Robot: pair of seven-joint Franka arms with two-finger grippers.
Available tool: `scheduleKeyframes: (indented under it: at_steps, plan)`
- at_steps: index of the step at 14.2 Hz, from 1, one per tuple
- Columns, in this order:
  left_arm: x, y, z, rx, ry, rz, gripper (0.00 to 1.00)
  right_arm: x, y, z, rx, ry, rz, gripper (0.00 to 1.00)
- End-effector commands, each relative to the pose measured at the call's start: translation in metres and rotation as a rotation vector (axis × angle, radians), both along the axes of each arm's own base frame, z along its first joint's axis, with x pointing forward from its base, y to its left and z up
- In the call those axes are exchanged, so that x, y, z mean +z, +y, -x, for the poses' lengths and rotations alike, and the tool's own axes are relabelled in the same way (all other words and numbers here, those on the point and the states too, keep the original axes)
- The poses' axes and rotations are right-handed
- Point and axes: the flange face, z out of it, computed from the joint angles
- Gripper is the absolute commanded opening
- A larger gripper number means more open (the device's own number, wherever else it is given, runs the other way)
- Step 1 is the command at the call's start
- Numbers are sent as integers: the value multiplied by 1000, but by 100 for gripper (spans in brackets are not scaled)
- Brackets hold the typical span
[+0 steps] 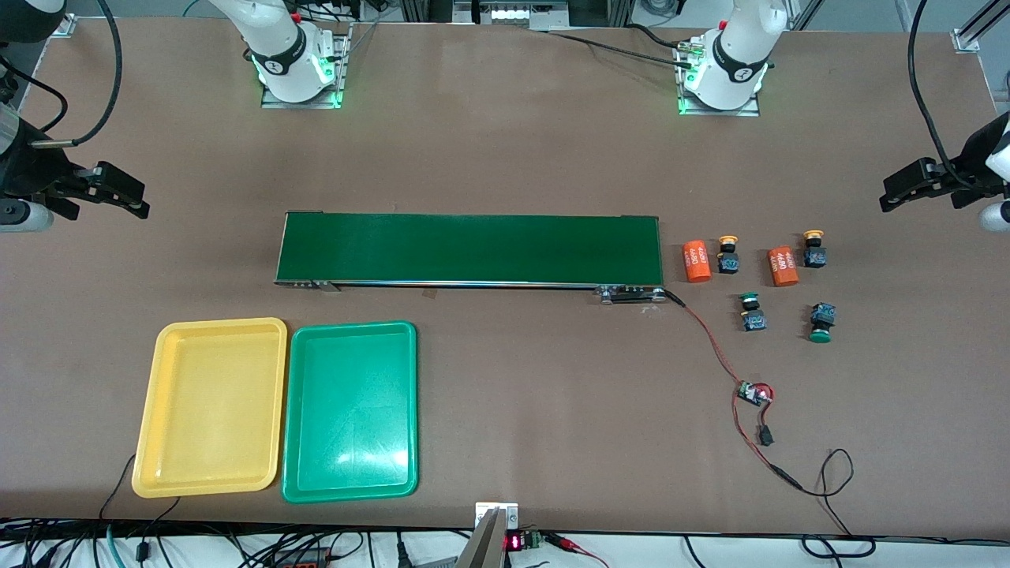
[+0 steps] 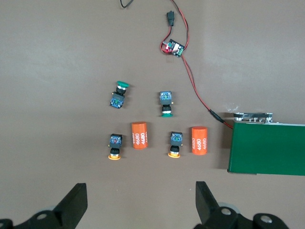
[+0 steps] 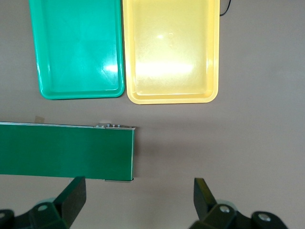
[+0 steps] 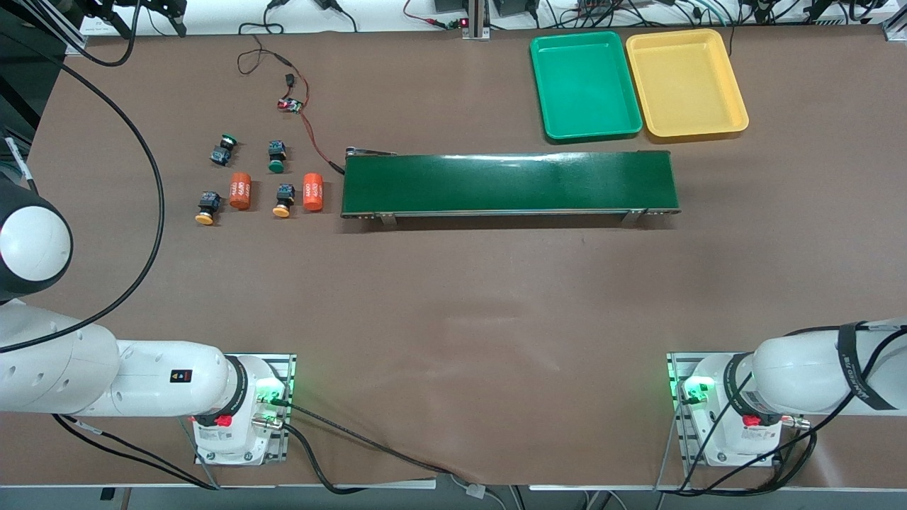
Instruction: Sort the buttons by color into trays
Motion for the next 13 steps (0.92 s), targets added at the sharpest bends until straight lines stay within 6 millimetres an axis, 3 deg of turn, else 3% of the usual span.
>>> scheduleKeyframes:
  at_steps: [1, 6, 8, 10, 13]
  plan:
    - [9, -1, 13, 7, 12, 4, 100, 1, -2, 3, 2, 1, -11, 100]
    - [9, -11, 9, -18, 9, 11, 100, 1, -2, 3, 2, 1, -11, 100]
    - [-25, -32, -7, -48, 75, -2, 100, 1, -2, 3, 2, 3, -11, 100]
    - [-73, -39, -27, -58, 150, 11, 100, 1, -2, 3, 2, 3, -11, 100]
    - [-171, -38, -55, -62, 276, 14, 100, 1, -2, 3, 2, 1, -11, 100]
